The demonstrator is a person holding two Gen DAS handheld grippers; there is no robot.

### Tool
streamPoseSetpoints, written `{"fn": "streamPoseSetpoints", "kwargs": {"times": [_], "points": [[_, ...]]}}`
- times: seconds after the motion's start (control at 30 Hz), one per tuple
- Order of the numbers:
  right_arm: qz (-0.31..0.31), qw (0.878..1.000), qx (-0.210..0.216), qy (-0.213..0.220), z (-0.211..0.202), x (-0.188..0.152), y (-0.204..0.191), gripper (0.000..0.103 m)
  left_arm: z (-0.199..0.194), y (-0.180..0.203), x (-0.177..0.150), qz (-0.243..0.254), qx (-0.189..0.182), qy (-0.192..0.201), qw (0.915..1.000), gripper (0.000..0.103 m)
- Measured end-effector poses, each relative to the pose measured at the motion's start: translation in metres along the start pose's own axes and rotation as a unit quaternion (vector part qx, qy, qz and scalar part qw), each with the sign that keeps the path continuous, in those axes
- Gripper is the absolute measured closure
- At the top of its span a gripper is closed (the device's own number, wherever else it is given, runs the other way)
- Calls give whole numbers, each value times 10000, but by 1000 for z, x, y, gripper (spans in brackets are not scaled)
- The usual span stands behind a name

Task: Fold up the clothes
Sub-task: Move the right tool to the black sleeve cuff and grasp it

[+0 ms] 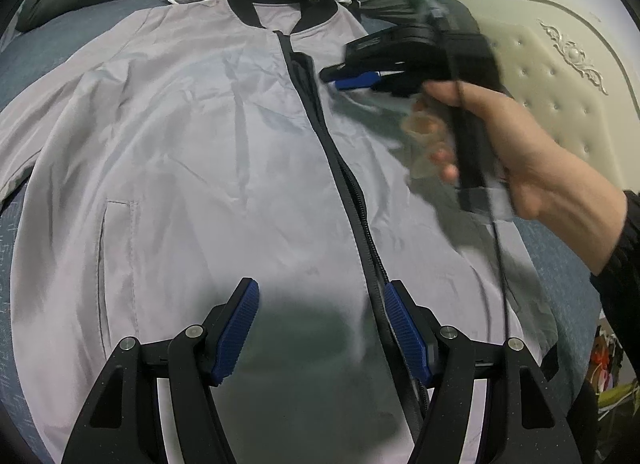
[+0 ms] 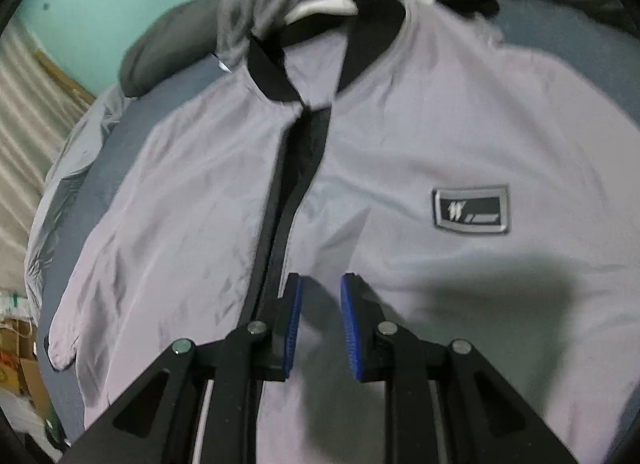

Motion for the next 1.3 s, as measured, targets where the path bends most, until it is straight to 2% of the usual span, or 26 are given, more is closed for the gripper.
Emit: {"fn": "streamPoseSetpoints", "kwargs": {"times": [0.17,0.27,0.4,0.53,0.6,0.67,0.73,0.77,0.83,0.87,1.0,1.1,1.3], "points": [[-306,9994,74,-126,-3,-6,-9,82,-2,0,0,-1,-9,10,10000,34],[-469,9986,-74,246,-37,-8,-5,82,-2,-2,5,-11,-1,61,10000,34],[169,9975,-81,684,-101,-20,46,82,-9,0,10,29,-10,165,9999,34],[779,9904,-378,1080,-179,-32,128,78,-18,10,9,113,-28,223,9997,34],[1236,9819,-718,1240,-219,-49,183,62,-23,13,8,177,-17,227,9996,34],[1656,9723,-927,1362,-252,-71,225,60,-18,16,11,242,13,219,9995,34],[2061,9576,-1292,1545,-295,-102,276,60,-17,20,13,283,36,199,9994,34],[2184,9526,-1390,1600,-307,-113,287,59,-17,22,13,293,42,189,9994,34],[2629,9348,-1627,1751,-342,-144,330,52,-18,26,14,299,42,197,9994,34],[2815,9266,-1707,1816,-357,-158,345,47,-22,29,16,302,50,239,9992,34],[3390,8976,-2077,1905,-399,-207,395,43,-29,35,19,275,108,289,9991,34],[3608,8895,-2089,1869,-404,-229,412,43,-29,36,18,211,132,238,9994,34],[3790,8924,-1582,1873,-387,-241,423,41,-35,32,13,65,255,218,9994,34]]}}
Point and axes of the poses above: each gripper's, at about its wrist camera, not at the fingertips, and z roughly the way its jaws point, y to its right, x to its top, the point moved 6 cm from there along z, roughly the way its jaws point, and after that the axes turned 2 degrees about -z, right-handed, at the moved point
